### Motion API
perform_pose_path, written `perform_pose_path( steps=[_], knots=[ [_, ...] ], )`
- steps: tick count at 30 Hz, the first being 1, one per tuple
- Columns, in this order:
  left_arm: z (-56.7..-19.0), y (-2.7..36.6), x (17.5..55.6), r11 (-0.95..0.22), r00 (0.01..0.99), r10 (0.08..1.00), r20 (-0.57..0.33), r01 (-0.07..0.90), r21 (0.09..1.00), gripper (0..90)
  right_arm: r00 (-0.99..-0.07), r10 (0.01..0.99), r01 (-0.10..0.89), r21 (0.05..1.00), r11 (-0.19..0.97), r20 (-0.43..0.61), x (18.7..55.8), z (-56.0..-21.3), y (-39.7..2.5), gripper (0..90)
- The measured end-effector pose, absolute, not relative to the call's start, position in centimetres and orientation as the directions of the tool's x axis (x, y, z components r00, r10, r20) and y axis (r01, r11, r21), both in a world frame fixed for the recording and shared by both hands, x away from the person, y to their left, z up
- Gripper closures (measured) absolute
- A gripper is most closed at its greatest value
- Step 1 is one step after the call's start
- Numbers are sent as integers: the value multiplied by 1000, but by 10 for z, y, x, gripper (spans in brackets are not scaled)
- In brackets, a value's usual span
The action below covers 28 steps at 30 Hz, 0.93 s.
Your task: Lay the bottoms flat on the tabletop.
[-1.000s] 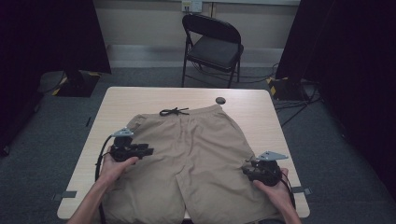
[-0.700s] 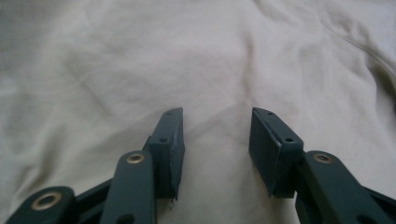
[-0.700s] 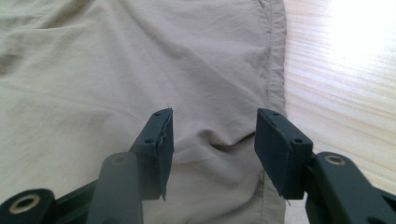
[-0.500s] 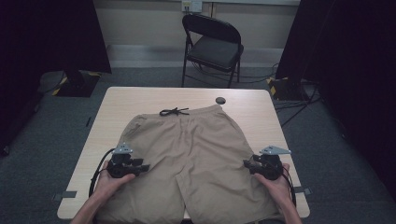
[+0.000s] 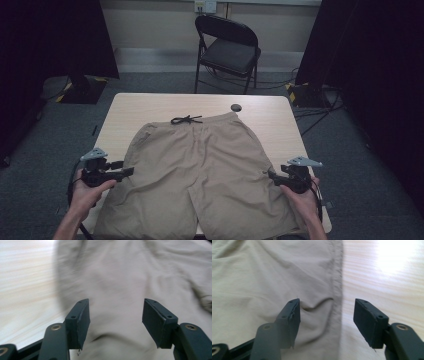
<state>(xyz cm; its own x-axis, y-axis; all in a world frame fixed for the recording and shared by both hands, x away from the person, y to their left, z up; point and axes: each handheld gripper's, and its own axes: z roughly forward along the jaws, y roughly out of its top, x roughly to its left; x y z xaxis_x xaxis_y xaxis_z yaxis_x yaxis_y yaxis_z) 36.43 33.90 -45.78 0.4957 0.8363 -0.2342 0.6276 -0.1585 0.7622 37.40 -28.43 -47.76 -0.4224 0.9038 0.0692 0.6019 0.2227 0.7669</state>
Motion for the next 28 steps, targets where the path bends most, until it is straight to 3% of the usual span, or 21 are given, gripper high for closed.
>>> perform_pose_path(
  steps=[8, 18, 28],
  knots=[
    [-488, 347, 371, -199, 442, 880, -173, 675, 710, 315, -364, 931, 640, 731, 239, 15, 376, -491, -293, 300],
    [-499, 334, 367, -299, 462, 886, -24, 611, 733, 231, -355, 935, 623, 746, 236, 1, 375, -498, -296, 251],
    [-499, 335, 365, -276, 461, 886, -54, 616, 738, 213, -357, 934, 620, 748, 237, 0, 374, -498, -296, 253]
  ],
)
